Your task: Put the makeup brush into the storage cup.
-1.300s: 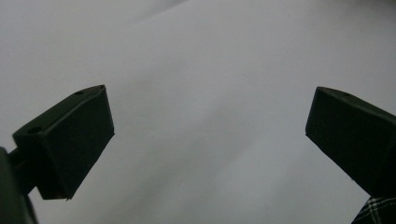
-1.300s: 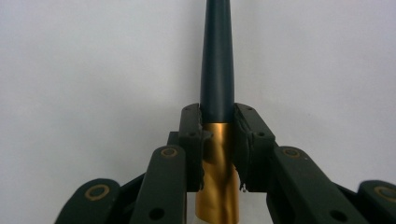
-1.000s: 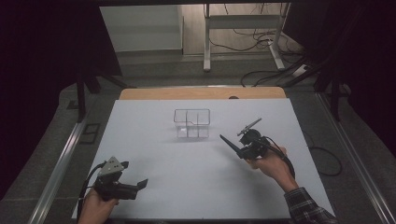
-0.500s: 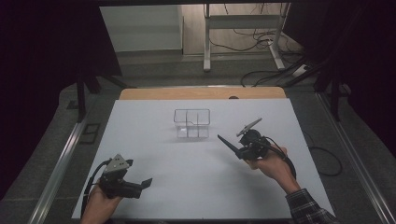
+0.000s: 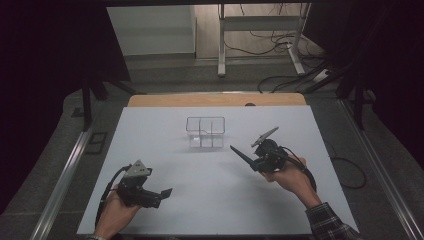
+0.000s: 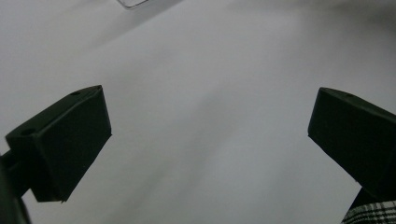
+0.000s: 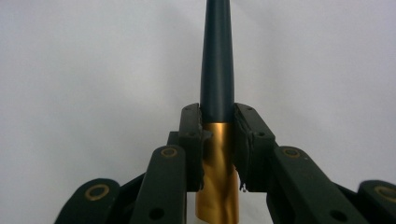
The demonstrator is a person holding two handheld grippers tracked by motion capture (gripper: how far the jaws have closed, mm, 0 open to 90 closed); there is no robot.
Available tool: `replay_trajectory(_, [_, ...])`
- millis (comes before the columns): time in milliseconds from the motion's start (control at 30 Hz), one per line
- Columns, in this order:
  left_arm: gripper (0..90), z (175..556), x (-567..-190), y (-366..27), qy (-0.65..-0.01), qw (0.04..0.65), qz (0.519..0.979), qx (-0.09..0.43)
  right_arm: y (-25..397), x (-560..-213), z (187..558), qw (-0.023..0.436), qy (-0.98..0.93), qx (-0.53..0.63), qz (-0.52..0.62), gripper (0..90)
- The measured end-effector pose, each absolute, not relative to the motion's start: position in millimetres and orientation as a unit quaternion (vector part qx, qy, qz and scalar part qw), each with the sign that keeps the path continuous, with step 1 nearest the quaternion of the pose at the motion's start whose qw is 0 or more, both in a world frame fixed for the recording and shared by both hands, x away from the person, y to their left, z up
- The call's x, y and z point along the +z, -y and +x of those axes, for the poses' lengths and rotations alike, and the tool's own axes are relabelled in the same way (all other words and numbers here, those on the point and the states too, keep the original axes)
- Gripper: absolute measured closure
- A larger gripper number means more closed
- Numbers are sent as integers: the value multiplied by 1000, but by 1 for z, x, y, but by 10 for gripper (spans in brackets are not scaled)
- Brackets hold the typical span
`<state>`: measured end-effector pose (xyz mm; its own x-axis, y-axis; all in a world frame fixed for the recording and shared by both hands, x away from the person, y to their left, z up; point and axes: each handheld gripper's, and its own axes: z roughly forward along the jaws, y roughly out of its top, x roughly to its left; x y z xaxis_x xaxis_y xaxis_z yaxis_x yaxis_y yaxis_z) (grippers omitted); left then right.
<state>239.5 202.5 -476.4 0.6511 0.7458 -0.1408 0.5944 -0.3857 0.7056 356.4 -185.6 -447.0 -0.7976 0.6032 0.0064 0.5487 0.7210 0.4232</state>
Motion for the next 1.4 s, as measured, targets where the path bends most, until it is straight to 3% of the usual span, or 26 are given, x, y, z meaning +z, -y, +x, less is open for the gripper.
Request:
replay_trajectory(900, [0, 279, -479, -152, -341, 330, 873, 111, 165, -444, 349, 46, -940, 203, 270, 738])
replay_trajectory(1400, [0, 295, -479, -130, -320, 337, 879, 106, 159, -441, 345, 36, -943, 203, 261, 738])
